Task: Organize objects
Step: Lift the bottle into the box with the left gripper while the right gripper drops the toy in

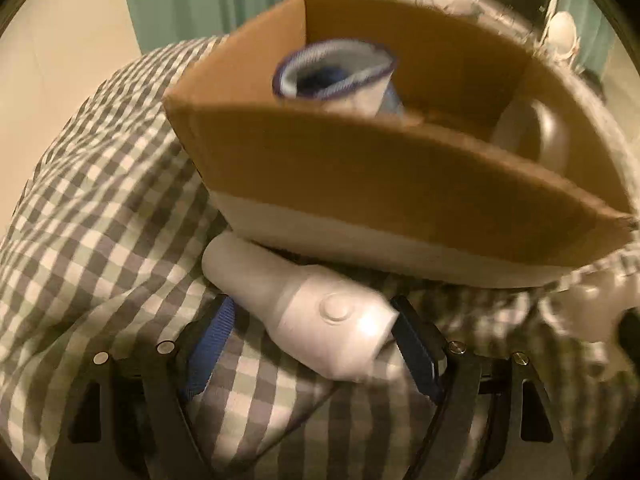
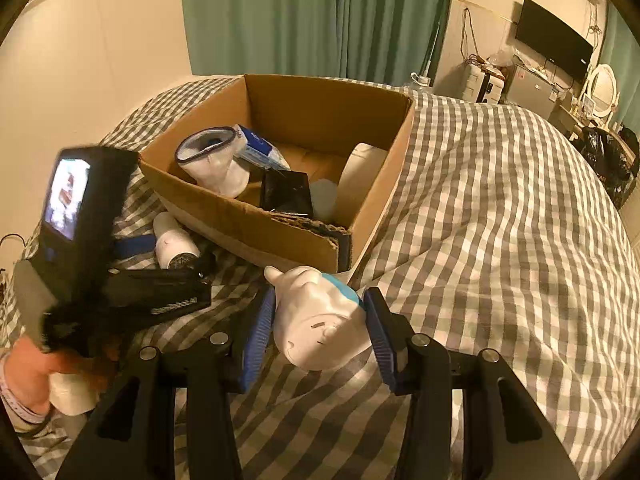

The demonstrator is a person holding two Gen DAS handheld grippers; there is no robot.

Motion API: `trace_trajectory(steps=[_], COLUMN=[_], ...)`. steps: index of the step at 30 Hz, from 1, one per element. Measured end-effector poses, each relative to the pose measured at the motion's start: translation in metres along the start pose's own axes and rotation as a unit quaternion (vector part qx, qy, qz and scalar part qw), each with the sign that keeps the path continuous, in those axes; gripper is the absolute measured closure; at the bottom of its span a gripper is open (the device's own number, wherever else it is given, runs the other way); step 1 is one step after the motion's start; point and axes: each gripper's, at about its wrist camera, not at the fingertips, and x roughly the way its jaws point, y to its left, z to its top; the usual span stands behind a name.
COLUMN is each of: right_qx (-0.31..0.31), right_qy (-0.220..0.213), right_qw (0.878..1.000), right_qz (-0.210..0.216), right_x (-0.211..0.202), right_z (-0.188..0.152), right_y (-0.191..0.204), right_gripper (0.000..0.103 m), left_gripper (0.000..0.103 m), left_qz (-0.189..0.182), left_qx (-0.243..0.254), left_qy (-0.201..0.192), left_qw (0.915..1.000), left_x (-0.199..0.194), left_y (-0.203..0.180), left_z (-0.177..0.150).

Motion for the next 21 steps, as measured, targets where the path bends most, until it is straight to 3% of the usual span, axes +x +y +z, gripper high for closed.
trace_trajectory(steps=[4, 11, 21], right_qx=[0.005, 0.003, -0.011], right_qy=[-0.001, -0.013, -0.056], right_qw=[1.0, 1.0, 0.998], right_qz=[0.002, -0.003, -0.017], right_x=[0.002, -0.013, -0.061], right_z=[-0.001, -0.002, 0.005], right_y=[-0.002, 0.004, 0.024], right_gripper=[0.057, 0.057, 0.057], left_gripper=[0.025, 0.045, 0.046], left_qz=[-0.01, -0.05, -0.105], left_qx=[-0.005, -0.006, -0.015], left_qy=[-0.009, -0.012, -0.063], left_qw=[0.9999, 0.9987, 0.9924], left_x=[-0.002, -0.027, -0.108], left_y=[0.002, 0.016, 0.043], left_z=[-0.002, -0.011, -0.037])
